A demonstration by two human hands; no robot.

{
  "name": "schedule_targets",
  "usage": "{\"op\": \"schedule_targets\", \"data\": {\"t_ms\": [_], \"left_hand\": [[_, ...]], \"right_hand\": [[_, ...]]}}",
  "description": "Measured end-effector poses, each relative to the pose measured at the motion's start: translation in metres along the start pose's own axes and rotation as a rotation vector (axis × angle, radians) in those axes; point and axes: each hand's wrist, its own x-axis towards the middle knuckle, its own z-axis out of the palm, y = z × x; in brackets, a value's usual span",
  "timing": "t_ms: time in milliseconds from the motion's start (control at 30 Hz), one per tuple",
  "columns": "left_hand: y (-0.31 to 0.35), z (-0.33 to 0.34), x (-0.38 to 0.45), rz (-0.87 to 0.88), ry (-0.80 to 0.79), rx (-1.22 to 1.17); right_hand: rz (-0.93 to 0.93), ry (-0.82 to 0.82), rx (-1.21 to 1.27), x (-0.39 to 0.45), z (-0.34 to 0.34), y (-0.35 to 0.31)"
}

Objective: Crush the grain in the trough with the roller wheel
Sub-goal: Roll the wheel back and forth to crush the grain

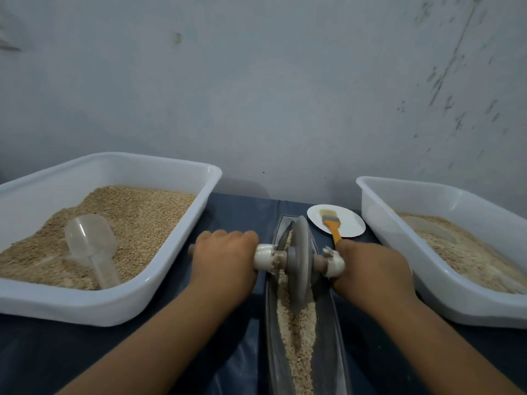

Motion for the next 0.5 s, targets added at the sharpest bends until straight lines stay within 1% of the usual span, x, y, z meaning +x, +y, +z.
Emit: {"op": "schedule_targets", "data": {"t_ms": [67,200,267,333,467,500], "left_hand": [[0.0,0.0,0.002,0.001,0.012,0.018],[0.008,-0.014,0.026,0.023,-0.088,0.02],[0.012,-0.023,0.033,0.04,-0.106,0.016],[0.015,-0.027,0.024,0.045,-0.093,0.004],[0.015,-0.02,-0.009,0.078,0.069,0.035],[0.013,-0.019,-0.008,0.07,0.078,0.039]], "right_hand": [[0.015,-0.016,0.021,0.0,0.001,0.001],[0.078,-0.184,0.156,0.015,-0.005,0.002],[0.096,-0.224,0.201,0.015,-0.007,0.003],[0.108,-0.222,0.212,0.005,-0.006,0.005],[0.093,-0.125,0.149,-0.023,0.004,0.004],[0.095,-0.123,0.151,-0.022,0.004,0.003]]}}
